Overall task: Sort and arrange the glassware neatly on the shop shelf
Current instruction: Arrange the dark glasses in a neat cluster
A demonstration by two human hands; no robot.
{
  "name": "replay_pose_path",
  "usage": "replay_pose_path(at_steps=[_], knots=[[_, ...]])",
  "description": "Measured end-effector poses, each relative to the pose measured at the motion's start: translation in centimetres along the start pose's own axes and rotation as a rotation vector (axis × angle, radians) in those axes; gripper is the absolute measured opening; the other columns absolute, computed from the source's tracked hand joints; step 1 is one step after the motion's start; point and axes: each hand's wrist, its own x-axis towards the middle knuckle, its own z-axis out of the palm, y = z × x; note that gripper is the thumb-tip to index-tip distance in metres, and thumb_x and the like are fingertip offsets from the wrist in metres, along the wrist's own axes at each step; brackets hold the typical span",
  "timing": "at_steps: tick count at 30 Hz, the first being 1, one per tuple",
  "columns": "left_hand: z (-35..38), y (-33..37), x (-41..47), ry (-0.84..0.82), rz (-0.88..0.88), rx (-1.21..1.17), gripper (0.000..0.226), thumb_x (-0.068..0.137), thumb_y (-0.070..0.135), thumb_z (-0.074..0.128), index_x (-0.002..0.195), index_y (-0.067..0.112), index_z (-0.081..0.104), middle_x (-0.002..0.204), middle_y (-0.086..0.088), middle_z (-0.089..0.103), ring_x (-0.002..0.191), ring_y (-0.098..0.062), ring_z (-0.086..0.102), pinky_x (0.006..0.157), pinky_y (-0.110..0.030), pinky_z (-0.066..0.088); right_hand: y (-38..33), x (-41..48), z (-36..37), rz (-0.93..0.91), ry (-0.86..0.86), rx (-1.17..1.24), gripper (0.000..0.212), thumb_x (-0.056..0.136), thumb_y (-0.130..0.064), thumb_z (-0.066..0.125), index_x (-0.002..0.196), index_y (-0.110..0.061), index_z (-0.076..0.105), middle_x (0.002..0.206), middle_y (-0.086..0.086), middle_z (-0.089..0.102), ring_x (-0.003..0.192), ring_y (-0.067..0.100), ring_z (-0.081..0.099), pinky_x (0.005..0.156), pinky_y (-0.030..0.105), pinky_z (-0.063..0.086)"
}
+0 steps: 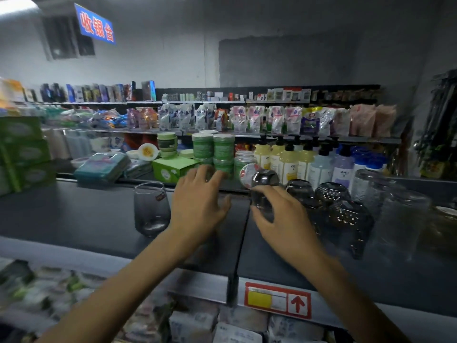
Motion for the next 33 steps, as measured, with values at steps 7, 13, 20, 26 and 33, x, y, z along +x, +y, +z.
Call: replay_pose_path(at_steps=[7,13,20,26,33], knots=[[-1.4,-4.9,1.9,-0.510,-0.072,0.177,0.072,0.084,0.057,0.069,0.145,0.027,0.044,0.135,-0.012,0.049,0.124,-0.038,0.053,0.089,-0.044,0.050,-3.5,6.2,9.5,0.251,-0.368,0.316,0.107,0.070,-0.025,0.091,0.158,-0.020,0.030,0.149,0.008,0.050,0.130,0.026,0.056,0.106,0.046,0.049],[-1.6,-5.9,3.4,-0.559,-0.108,-0.045,0.062,0.085,0.040,0.074,0.141,0.024,0.055,0.130,-0.013,0.056,0.109,-0.035,0.064,0.090,-0.046,0.056,-2.9,7.1,12.2,0.271,-0.363,0.446,0.061,0.062,-0.013,0.093,0.114,-0.013,0.063,0.114,0.007,0.075,0.107,0.026,0.070,0.095,0.054,0.055],[-2.2,-6.0,4.0,-0.532,-0.146,-0.224,0.083,0.076,0.032,0.085,0.151,0.028,0.049,0.137,-0.012,0.051,0.121,-0.030,0.058,0.097,-0.038,0.052,-2.5,6.0,11.4,0.299,-0.317,0.552,0.070,0.063,-0.005,0.095,0.121,-0.018,0.057,0.110,-0.003,0.071,0.100,0.012,0.069,0.097,0.043,0.056],[-5.2,-5.7,3.0,-0.334,-0.371,-0.982,0.065,0.071,0.014,0.094,0.127,0.019,0.061,0.096,0.001,0.067,0.083,-0.018,0.071,0.067,-0.032,0.062,-2.2,6.0,3.4,0.148,-0.205,0.428,0.079,0.061,-0.030,0.097,0.131,-0.033,0.060,0.123,-0.012,0.066,0.113,0.009,0.065,0.102,0.037,0.054],[-3.9,-2.8,0.6,-0.225,-0.613,-1.623,0.073,0.070,0.014,0.088,0.134,0.013,0.052,0.109,-0.018,0.070,0.097,-0.034,0.074,0.090,-0.051,0.061,-1.9,6.0,-4.8,0.292,-0.234,0.759,0.073,0.066,-0.009,0.088,0.131,-0.026,0.061,0.111,-0.004,0.078,0.108,0.020,0.074,0.085,0.040,0.063]])
